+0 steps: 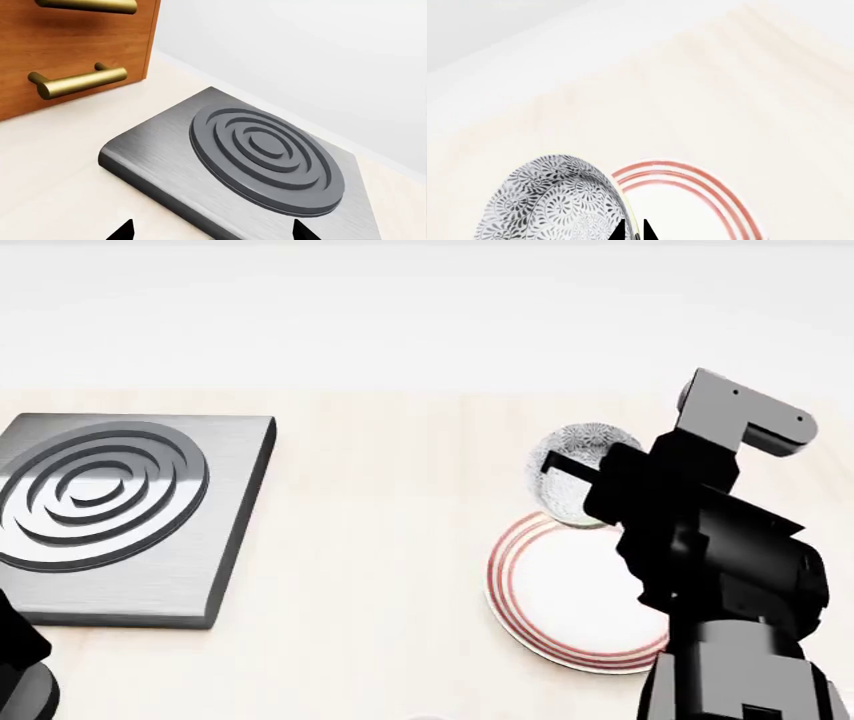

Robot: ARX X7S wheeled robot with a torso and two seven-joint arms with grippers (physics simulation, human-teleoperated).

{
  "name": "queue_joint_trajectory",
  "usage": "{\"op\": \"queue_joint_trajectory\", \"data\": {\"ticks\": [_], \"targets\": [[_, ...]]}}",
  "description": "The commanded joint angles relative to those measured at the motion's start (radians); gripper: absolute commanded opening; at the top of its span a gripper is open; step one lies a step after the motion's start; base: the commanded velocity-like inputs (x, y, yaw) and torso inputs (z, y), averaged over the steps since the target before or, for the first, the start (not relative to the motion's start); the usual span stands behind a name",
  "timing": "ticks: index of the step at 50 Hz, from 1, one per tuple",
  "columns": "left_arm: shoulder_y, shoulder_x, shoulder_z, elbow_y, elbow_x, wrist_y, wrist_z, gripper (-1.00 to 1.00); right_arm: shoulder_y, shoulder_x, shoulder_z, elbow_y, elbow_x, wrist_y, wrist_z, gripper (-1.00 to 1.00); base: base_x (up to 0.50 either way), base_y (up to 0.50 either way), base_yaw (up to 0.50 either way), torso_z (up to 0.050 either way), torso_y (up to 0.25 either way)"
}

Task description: Pick the akita bowl between the plate and the ramekin and place it on the plate.

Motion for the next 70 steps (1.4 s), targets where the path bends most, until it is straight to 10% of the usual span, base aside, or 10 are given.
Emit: {"op": "queue_joint_trajectory", "data": {"ticks": [1, 23, 70], "targets": [[0.003, -0.002, 0.003, 0.004, -0.002, 0.002, -0.002, 1.00, 0.017, -0.016, 0.122, 0.087, -0.084, -0.070, 0.027, -1.00, 0.00, 0.00, 0.00, 0.000, 0.000], [0.010, -0.005, 0.010, 0.007, 0.000, 0.015, -0.003, 1.00, -0.019, -0.043, 0.375, 0.088, -0.286, -0.071, 0.051, -1.00, 0.00, 0.00, 0.00, 0.000, 0.000], [0.007, -0.011, 0.020, 0.000, -0.011, 0.021, -0.006, 1.00, -0.058, -0.038, 0.460, 0.088, -0.332, -0.009, 0.097, -1.00, 0.00, 0.00, 0.00, 0.000, 0.000]]}}
